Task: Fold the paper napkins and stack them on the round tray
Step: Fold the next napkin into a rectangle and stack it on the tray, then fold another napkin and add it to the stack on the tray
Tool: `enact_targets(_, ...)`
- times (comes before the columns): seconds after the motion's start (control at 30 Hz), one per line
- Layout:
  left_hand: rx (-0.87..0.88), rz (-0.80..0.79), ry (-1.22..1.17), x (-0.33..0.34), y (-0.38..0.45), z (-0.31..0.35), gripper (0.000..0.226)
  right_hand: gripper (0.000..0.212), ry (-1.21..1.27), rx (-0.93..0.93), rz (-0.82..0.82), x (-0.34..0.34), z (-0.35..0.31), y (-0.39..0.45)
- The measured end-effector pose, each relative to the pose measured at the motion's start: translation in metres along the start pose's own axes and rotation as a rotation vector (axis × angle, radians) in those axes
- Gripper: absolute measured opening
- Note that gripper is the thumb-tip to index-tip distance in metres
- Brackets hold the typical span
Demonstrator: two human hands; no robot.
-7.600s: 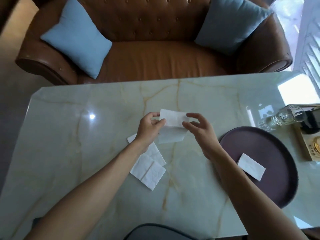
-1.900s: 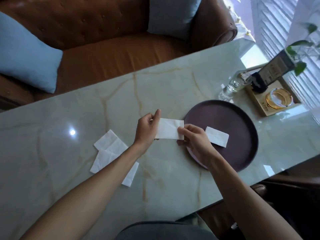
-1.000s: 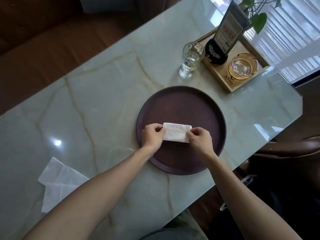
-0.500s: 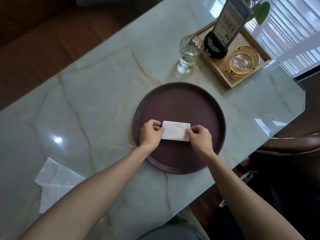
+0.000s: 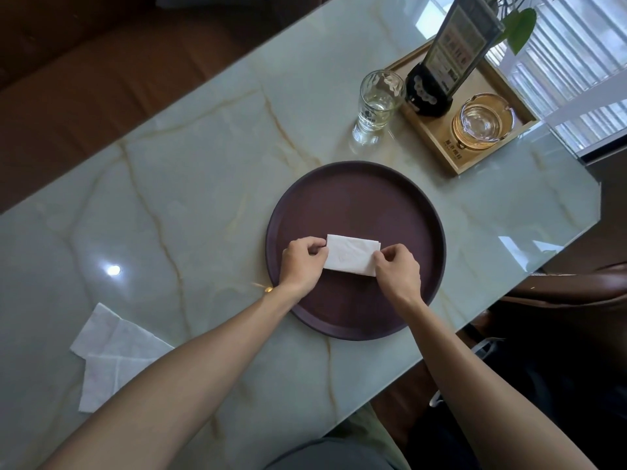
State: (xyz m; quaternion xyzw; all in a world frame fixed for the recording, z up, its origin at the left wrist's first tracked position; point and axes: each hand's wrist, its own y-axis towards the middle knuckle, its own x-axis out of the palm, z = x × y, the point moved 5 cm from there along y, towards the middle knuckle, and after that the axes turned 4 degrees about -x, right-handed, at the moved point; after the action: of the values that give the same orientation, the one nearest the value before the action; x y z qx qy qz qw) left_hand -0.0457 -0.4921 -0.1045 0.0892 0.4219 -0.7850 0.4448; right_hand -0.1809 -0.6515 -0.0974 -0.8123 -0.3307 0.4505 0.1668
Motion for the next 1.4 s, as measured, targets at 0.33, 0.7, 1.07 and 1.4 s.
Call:
enact_targets(0.33, -0.009, 0.009, -0.017, -0.062, -0.011, -0.006, 0.022, 0.022, -0.149, -0.234, 0.129, 0.007, -0.075, -0.032)
enact_targets(0.7, -0.087, 0.211, -0.184, -0.214, -0.058, -0.074, 0.017, 0.028, -0.281, -0.619, -0.074, 0.086, -0.193, -0.124)
enact_targets(1.07, -0.253, 0.461, -0.474, -0.346, -0.135, -0.231, 0.033, 0.051, -0.433, -0.783, -0.531, 0.243, -0.221, -0.239)
enact_targets(1.4, -0.544, 0.403, -0.623, -0.301, -0.179, -0.346, 0.04, 0.05, -0.602, -0.73, -0.699, 0.333, -0.144, -0.283)
